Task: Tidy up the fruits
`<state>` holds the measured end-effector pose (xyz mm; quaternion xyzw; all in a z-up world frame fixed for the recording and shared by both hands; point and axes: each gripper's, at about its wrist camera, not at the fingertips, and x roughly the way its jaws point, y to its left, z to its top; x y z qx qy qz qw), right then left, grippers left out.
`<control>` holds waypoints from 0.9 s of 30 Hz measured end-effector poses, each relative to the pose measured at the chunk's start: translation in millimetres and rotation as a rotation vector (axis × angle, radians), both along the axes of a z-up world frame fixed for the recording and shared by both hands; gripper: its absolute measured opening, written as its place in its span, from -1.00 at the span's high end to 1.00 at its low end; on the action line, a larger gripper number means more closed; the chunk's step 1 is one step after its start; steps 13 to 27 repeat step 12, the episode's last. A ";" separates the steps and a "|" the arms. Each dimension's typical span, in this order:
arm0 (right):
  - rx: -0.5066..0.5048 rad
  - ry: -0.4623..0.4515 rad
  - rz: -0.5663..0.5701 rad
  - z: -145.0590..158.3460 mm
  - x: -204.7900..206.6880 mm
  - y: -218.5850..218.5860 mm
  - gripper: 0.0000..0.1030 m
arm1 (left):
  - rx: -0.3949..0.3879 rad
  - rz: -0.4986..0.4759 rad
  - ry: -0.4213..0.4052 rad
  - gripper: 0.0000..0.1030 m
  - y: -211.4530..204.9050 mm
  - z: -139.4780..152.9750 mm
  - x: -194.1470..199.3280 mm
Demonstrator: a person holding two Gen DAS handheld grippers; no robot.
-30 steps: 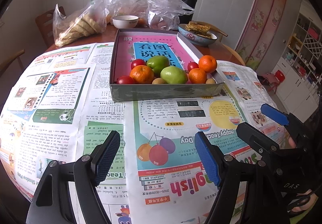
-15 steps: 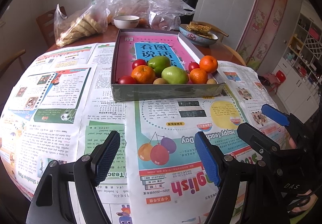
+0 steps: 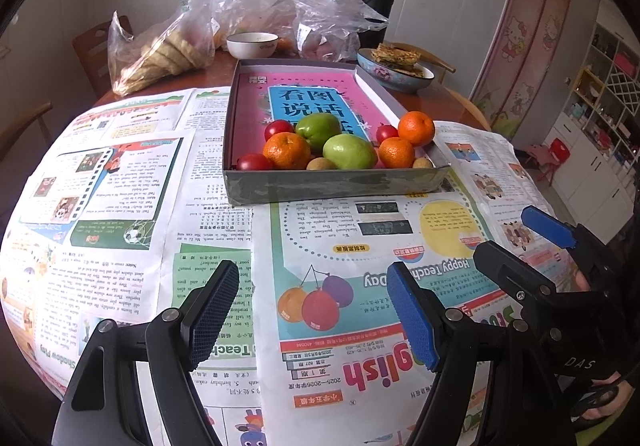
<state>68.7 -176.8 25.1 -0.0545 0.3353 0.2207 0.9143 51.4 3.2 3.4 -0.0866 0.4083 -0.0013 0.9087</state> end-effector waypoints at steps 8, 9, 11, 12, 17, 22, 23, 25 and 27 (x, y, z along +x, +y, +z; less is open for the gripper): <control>-0.017 -0.017 -0.048 3.0 10.1 -12.7 -0.88 | 0.073 0.060 -0.033 -0.51 17.1 7.5 6.5; -0.017 -0.019 -0.063 4.8 14.6 -17.5 -0.88 | 0.075 0.073 -0.042 -0.51 22.0 9.9 8.0; -0.021 -0.025 -0.100 9.0 25.3 -28.5 -0.88 | 0.066 0.098 -0.053 -0.51 34.8 14.6 12.7; -0.021 -0.027 -0.114 11.5 32.2 -34.5 -0.88 | 0.052 0.113 -0.061 -0.51 44.1 16.8 16.2; -0.021 -0.027 -0.114 11.5 32.2 -34.5 -0.88 | 0.052 0.113 -0.061 -0.51 44.1 16.8 16.2; -0.021 -0.027 -0.114 11.5 32.2 -34.5 -0.88 | 0.052 0.113 -0.061 -0.51 44.1 16.8 16.2; -0.021 -0.027 -0.114 11.5 32.2 -34.5 -0.88 | 0.052 0.113 -0.061 -0.51 44.1 16.8 16.2; -0.021 -0.027 -0.114 11.5 32.2 -34.5 -0.88 | 0.052 0.113 -0.061 -0.51 44.1 16.8 16.2; -0.021 -0.027 -0.114 11.5 32.2 -34.5 -0.88 | 0.052 0.113 -0.061 -0.51 44.1 16.8 16.2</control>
